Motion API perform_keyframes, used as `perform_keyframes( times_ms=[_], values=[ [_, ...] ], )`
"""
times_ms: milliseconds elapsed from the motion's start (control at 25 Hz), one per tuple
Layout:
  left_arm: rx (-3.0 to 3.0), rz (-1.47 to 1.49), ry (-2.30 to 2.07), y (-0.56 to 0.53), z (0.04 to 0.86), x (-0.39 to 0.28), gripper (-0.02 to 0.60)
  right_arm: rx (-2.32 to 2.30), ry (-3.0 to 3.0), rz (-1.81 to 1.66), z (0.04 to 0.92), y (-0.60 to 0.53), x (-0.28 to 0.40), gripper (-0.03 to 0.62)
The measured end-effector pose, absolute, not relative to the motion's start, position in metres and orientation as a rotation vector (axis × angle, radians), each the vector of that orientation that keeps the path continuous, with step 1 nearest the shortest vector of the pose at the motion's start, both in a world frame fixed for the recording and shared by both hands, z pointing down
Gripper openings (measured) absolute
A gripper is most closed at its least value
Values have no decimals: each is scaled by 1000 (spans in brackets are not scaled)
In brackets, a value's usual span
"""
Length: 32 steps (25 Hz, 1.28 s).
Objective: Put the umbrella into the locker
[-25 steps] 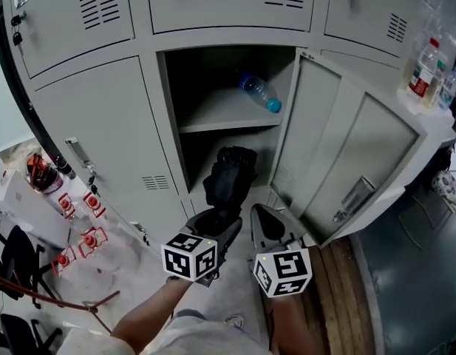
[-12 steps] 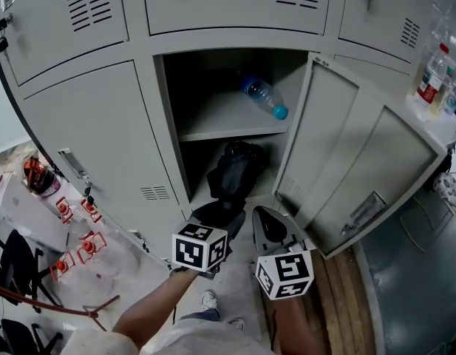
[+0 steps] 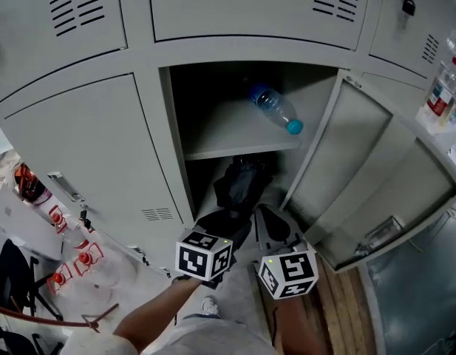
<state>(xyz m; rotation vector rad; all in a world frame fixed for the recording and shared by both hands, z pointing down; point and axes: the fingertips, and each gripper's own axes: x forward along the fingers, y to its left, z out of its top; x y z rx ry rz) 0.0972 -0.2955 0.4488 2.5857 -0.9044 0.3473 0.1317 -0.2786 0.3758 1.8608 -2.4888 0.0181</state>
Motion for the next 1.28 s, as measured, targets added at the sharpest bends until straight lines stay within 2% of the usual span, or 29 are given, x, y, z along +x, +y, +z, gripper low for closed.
perform_keyframes(
  times_ms=[400,1280],
  values=[
    [2609,359,-859,-317,448,99,252,1862,-2456,-19,371,-307,124,3],
    [2586,547,-1169,-373,433,110,252,1674,-2615,-24,366,-316,138,3]
  ],
)
